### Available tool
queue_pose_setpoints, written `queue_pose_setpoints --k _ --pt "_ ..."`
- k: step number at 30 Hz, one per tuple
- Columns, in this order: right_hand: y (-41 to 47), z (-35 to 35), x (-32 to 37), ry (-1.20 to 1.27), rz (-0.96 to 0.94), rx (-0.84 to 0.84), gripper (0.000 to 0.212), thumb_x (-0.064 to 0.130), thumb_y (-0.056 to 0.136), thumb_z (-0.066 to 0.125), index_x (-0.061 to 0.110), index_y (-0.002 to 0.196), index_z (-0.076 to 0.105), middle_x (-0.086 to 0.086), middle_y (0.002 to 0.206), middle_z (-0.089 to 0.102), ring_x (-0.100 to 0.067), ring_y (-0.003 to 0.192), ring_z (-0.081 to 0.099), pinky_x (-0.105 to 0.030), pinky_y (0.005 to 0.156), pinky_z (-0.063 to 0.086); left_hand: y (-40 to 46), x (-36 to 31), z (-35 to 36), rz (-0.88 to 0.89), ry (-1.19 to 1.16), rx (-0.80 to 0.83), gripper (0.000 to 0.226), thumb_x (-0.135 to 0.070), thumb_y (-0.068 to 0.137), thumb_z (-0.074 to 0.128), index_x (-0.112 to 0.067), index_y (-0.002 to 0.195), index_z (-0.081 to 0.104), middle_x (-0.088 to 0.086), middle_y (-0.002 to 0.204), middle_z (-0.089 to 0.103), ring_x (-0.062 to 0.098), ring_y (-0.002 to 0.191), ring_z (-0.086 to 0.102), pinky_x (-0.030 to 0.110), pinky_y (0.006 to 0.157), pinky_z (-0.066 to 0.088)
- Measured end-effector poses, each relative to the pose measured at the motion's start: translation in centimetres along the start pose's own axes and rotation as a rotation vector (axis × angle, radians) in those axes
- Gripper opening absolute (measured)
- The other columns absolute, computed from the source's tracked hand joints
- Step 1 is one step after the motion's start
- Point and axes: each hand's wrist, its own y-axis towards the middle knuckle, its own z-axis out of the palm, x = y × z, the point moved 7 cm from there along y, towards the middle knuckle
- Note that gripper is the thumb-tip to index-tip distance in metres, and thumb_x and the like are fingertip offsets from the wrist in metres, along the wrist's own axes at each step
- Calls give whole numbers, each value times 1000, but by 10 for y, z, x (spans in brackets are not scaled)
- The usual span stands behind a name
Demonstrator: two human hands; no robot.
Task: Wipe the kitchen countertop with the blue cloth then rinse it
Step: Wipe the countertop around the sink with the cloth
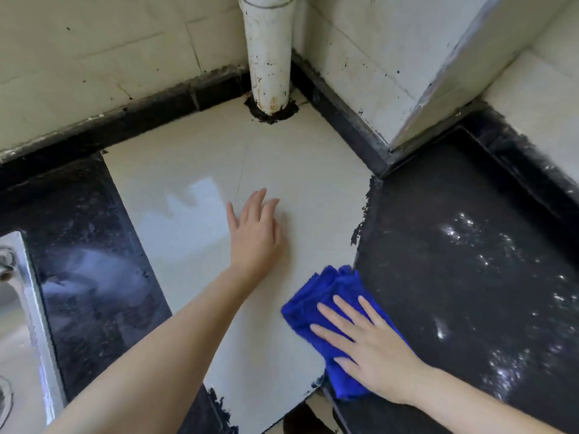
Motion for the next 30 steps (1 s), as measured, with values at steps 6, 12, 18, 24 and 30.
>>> queue_pose_setpoints --k 6,12,18,24,30 --pt "24 -17 -219 133 764 -85 55 45 99 7 25 149 12 -1 159 10 -23 146 5 -45 116 6 12 -80 43 216 40 122 48 -17 87 29 -8 131 46 13 147 35 27 139 28 48 112 -3" --pt "42 -16 -172 221 1054 -155 56 39 98 22 17 149 17 -12 157 10 -33 145 7 -54 116 8 39 -120 79 209 93 185 46 -19 96 32 -16 142 30 5 155 19 18 144 8 44 114 -8" --pt "16 -11 -133 96 621 -119 58 44 94 24 17 145 31 -8 154 26 -32 142 23 -51 112 17 49 -108 89 158 113 213 46 -21 96 29 -11 141 31 6 155 20 17 144 7 43 116 -4" --pt "41 -26 -334 257 1100 -137 61 47 97 23 20 151 9 -3 159 0 -25 146 -3 -49 117 1 48 -108 98 195 205 228 53 -30 93 14 -12 141 28 6 155 17 19 144 4 45 116 -7" --pt "65 -32 -335 387 1276 -153 63 43 98 21 15 151 3 -8 158 -8 -29 144 -11 -52 115 -6 50 -111 101 205 207 210 70 -37 82 1 -8 136 35 11 152 25 24 143 11 48 115 -3"
